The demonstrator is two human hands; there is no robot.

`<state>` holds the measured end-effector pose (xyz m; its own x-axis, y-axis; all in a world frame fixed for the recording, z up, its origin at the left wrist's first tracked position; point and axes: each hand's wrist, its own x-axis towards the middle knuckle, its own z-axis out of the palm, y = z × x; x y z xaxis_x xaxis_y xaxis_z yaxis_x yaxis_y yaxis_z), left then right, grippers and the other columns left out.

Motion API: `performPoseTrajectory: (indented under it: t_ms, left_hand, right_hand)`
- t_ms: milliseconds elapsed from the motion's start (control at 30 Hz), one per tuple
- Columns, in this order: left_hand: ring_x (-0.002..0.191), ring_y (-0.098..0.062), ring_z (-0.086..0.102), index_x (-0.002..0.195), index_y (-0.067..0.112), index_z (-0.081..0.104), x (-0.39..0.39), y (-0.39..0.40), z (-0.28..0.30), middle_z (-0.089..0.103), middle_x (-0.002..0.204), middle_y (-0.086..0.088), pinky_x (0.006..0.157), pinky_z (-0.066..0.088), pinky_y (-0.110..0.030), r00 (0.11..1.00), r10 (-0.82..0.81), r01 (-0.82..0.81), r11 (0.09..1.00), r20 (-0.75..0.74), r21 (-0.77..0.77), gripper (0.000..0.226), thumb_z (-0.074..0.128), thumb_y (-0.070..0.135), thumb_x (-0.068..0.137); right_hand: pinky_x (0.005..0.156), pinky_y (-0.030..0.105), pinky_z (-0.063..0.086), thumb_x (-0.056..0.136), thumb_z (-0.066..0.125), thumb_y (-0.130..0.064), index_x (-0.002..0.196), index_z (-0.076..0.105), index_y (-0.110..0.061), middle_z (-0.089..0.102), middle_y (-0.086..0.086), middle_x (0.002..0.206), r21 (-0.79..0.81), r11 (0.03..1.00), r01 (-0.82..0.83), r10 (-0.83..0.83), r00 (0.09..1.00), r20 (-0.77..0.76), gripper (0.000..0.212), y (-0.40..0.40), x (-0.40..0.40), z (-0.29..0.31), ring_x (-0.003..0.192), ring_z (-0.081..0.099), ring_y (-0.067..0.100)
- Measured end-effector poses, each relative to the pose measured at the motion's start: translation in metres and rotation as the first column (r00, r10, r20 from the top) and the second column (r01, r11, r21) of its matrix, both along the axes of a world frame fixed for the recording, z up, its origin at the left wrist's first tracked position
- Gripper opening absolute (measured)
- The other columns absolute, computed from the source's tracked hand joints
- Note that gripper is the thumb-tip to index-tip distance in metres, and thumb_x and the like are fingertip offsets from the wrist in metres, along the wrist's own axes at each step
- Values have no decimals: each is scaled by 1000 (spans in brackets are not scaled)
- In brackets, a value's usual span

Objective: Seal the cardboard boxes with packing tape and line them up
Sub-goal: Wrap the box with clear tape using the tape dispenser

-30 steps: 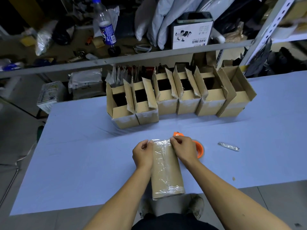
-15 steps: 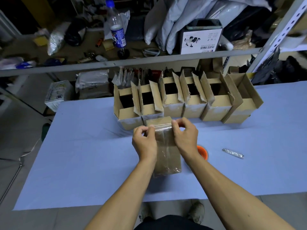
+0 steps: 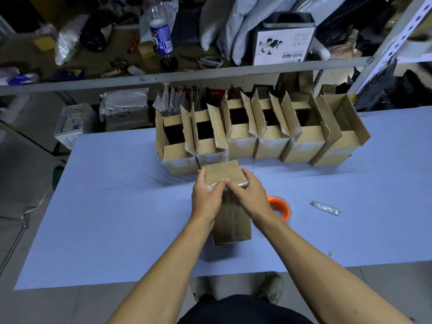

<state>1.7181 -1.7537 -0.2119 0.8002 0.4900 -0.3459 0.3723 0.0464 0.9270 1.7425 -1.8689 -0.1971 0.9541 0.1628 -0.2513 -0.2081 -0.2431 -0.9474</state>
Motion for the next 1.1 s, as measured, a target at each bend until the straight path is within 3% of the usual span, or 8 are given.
performPoseTrajectory:
  t_ms: [67, 167, 267, 467, 567, 667, 833, 1100]
  left_hand:
    - [119, -12, 54, 151, 21, 35, 5, 0, 3, 53, 137, 6, 92, 47, -25, 1000, 13, -13, 999, -9, -30, 69, 65, 16, 89]
    - [114, -7, 52, 150, 20, 39, 7, 0, 2, 49, 136, 8, 83, 45, -17, 999, 46, -47, 998, -9, -47, 62, 58, 9, 91]
    - [119, -11, 53, 148, 19, 42, 8, 4, -1, 49, 145, 4, 95, 49, -28, 997, 77, -79, 991, -21, -108, 59, 54, 7, 92]
    - [141, -14, 37, 136, 8, 57, 17, 11, 12, 36, 156, 2, 114, 33, -31, 992, 98, -111, 981, -85, -159, 41, 41, 2, 98]
    - [121, -28, 60, 110, 8, 71, 20, 22, 21, 66, 125, -11, 101, 50, -44, 989, 45, -80, 967, -144, -244, 31, 43, 6, 98]
    - [89, -7, 71, 104, 20, 66, 8, 28, 19, 75, 93, 6, 80, 56, -29, 998, -53, 36, 930, -35, -366, 23, 47, 33, 104]
    - [113, -8, 64, 134, 27, 55, -39, 21, -40, 67, 125, 8, 102, 50, -37, 925, -362, 349, 929, -115, -123, 47, 65, 39, 90]
    - [109, -7, 65, 130, 45, 54, -69, 11, -61, 68, 120, 17, 101, 50, -41, 933, -289, 285, 957, -214, -52, 47, 56, 59, 86]
  right_hand:
    - [81, 24, 55, 89, 67, -30, 103, 64, -34, 71, -21, 94, -1, 1000, -1, 1, 1000, -16, 14, 0, 4, 1, 89, 66, -2]
    - [97, 41, 51, 88, 56, -32, 135, 57, -24, 63, -8, 124, -134, 990, 37, -43, 998, -48, 48, 3, 8, -5, 114, 59, 16]
    - [98, 41, 50, 86, 45, -36, 128, 63, -24, 66, -6, 124, -124, 992, 20, -28, 998, -60, 47, 0, 12, -6, 115, 59, 18]
    - [118, 39, 32, 96, 47, -52, 155, 28, -30, 37, -16, 154, 187, 968, -169, 211, 950, -231, 66, -12, 13, -16, 139, 38, 5]
    - [95, 29, 51, 95, 56, -16, 141, 42, -37, 63, -15, 129, 249, 919, -306, 360, 910, -207, 52, -26, 8, -21, 115, 60, 1]
    - [99, 40, 52, 95, 59, -16, 125, 60, -27, 70, -4, 119, 196, 958, -210, 241, 959, -151, 32, -34, 4, -28, 114, 64, 15]
    - [95, 45, 50, 102, 49, -37, 108, 67, -27, 71, -7, 109, -154, 986, -57, 40, 993, -112, 22, -30, -16, -61, 103, 65, 17]
    - [115, 22, 28, 104, 44, -35, 149, 33, -31, 41, -24, 146, -14, 969, -248, 239, 947, -214, 47, -36, -51, -84, 130, 42, -7]
